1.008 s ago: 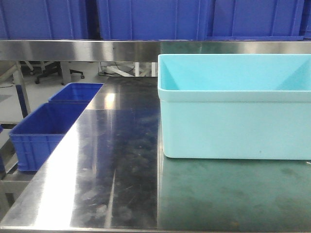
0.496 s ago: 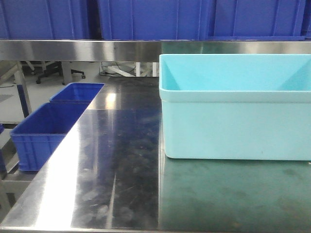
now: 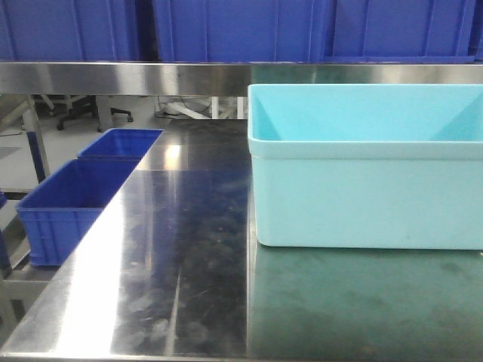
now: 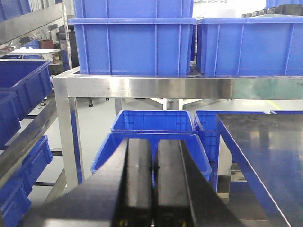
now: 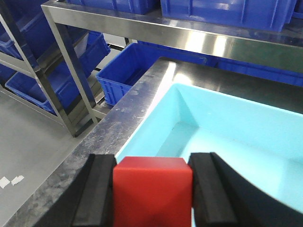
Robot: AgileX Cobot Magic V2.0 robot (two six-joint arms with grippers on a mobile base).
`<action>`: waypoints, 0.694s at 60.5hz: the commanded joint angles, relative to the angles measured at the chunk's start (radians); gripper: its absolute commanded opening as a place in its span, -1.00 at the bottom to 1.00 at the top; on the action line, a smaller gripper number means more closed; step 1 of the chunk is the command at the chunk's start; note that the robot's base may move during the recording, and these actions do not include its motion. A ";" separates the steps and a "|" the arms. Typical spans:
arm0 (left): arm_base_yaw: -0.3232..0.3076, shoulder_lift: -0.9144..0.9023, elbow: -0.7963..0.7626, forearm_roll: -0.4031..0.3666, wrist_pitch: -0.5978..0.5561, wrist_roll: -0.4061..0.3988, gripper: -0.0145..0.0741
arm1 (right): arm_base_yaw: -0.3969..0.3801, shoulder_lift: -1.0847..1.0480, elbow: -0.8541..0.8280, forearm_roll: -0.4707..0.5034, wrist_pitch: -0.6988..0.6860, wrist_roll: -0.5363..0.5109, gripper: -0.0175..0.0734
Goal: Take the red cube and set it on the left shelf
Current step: 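Raise the held red cube out of the bin with the right gripper, then turn the base away from the table holding the red cube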
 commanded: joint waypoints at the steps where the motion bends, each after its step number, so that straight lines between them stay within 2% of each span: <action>1: -0.004 -0.014 0.025 0.000 -0.085 0.000 -0.44 | 0.004 -0.002 -0.028 0.006 -0.087 -0.014 -0.49; 42: -0.004 -0.014 0.025 0.000 -0.085 0.000 -0.44 | 0.004 -0.002 -0.028 0.006 -0.087 -0.014 -0.49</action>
